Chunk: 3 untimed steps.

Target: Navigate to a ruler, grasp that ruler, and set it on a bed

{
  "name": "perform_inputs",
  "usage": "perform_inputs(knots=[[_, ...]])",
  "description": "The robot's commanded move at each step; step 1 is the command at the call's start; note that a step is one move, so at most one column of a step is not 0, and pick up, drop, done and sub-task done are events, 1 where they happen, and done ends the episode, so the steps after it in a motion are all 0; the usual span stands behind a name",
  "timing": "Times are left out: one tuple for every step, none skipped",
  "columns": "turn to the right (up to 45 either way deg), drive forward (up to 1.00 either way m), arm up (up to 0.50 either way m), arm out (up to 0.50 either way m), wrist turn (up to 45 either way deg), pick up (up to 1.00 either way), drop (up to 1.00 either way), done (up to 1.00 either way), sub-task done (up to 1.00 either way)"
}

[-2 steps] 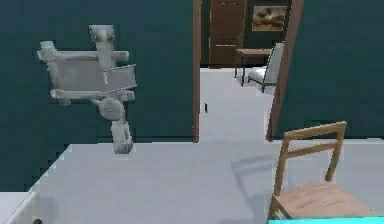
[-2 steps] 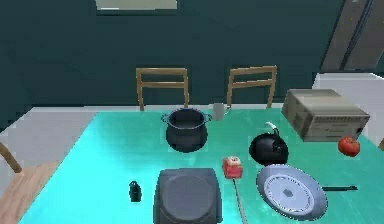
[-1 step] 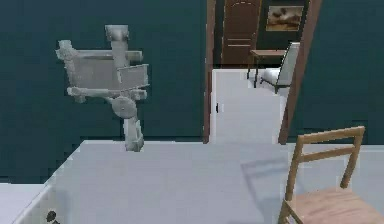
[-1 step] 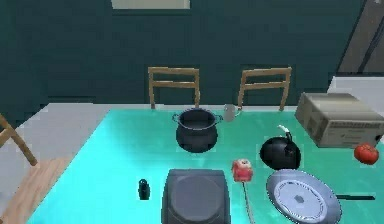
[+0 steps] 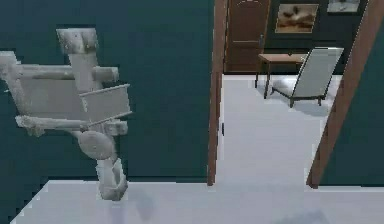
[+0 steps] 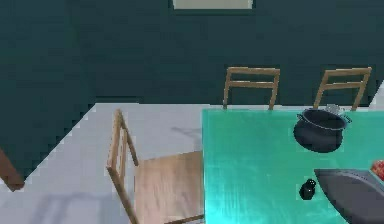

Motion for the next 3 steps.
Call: perform_inputs(knots=[[15.0,0.0,0.0,0.0,0.0,0.0,0.0,0.0,0.0],[0.0,1.0,0.0,0.0,0.0,0.0,0.0,0.0,0.0],[3.0,0.0,0.0,0.0,0.0,0.0,0.0,0.0,0.0]])
